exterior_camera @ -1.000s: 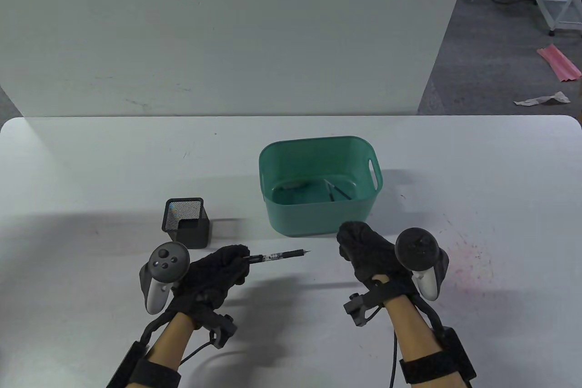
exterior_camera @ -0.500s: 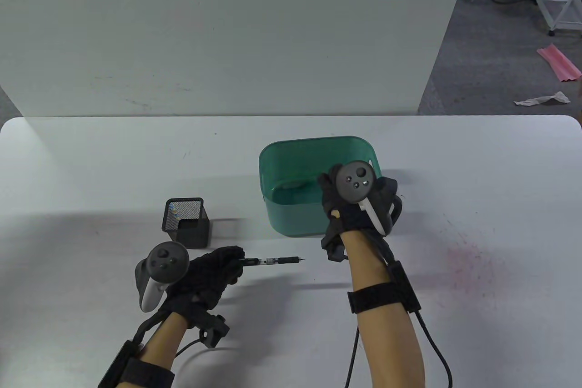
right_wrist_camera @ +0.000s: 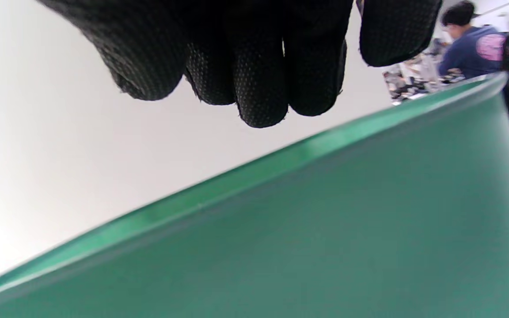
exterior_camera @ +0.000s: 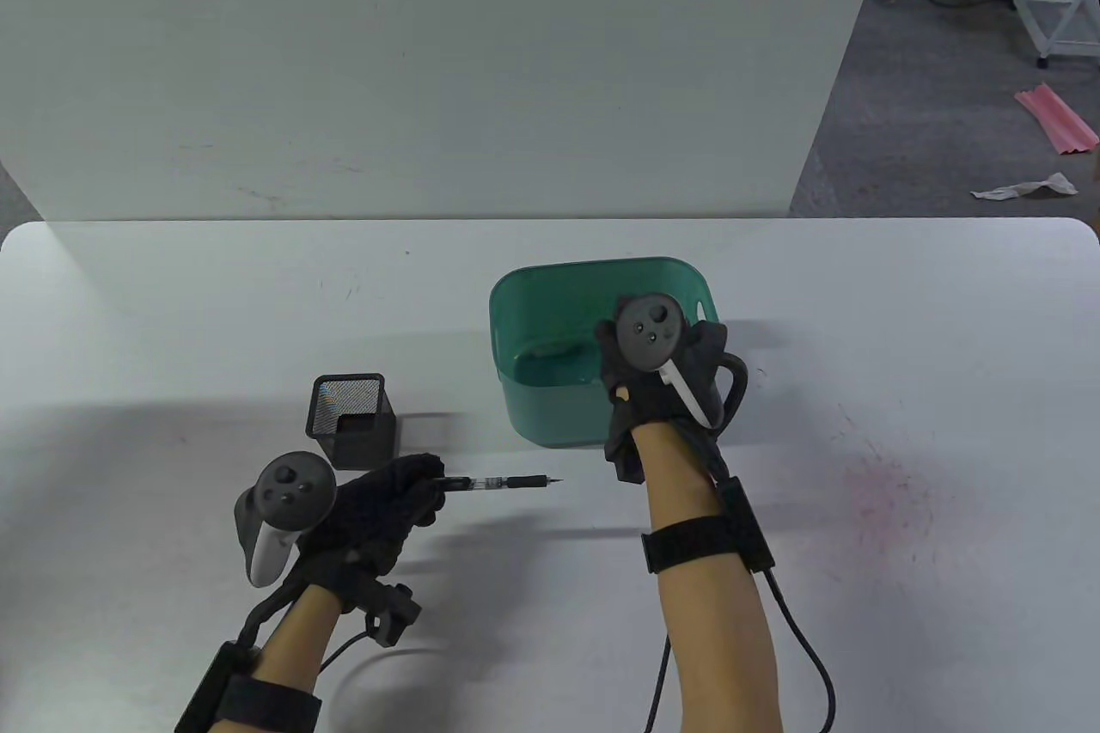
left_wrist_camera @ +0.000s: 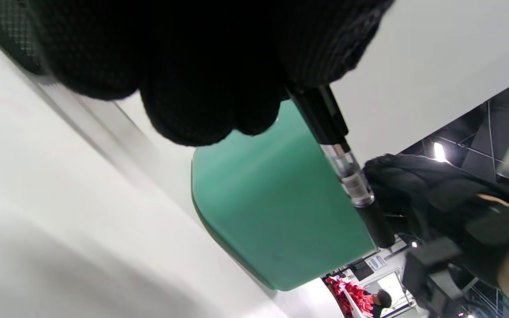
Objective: Disassemble pens into components
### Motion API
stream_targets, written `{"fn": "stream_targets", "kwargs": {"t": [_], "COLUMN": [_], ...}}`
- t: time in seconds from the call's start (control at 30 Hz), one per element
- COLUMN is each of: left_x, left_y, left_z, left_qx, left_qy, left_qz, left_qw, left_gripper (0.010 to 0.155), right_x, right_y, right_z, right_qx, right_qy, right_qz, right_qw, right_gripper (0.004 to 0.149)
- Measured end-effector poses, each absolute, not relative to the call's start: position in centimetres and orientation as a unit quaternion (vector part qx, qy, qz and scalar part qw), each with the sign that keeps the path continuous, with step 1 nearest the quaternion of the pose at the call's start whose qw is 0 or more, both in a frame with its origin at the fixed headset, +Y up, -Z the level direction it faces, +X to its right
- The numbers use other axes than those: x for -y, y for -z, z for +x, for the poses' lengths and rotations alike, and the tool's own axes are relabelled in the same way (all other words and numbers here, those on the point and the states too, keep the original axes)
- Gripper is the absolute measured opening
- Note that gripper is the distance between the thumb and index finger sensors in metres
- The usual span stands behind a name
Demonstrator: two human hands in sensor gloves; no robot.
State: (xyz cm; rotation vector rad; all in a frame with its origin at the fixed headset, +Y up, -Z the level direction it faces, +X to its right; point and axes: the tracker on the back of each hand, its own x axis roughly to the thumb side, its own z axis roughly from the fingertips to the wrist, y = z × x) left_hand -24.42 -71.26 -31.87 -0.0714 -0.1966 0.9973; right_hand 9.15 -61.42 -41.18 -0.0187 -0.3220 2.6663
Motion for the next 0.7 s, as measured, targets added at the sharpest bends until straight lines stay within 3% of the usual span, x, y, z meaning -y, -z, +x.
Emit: {"fn": "stream_targets", "kwargs": {"t": [0.13,0.27,0.47,0.7], "left_x": [71.3,71.4,71.1,71.0], "left_y": [31.9,31.8,31.3,31.0], "left_z": [-24.4,-24.0,-23.0,-22.4], "left_qx": [0.088,0.091,0.108,0.116], "left_qy": [-0.483,-0.487,-0.492,-0.492], "left_qz": [-0.034,-0.038,-0.04,-0.037], "left_qw": [0.871,0.868,0.863,0.862], "left_gripper": [0.043,0.043,0.043,0.042], "right_x": [60.7,61.2,64.3,67.2], "right_y": [37.4,34.6,31.5,31.2], "right_z": [9.8,9.8,9.3,8.9], "right_qx": [0.157,0.158,0.062,-0.021], "right_qy": [-0.959,-0.95,-0.948,-0.936], "right_qz": [0.094,0.148,0.201,0.23], "right_qw": [0.217,0.224,0.24,0.266], "right_gripper": [0.05,0.05,0.053,0.056]}}
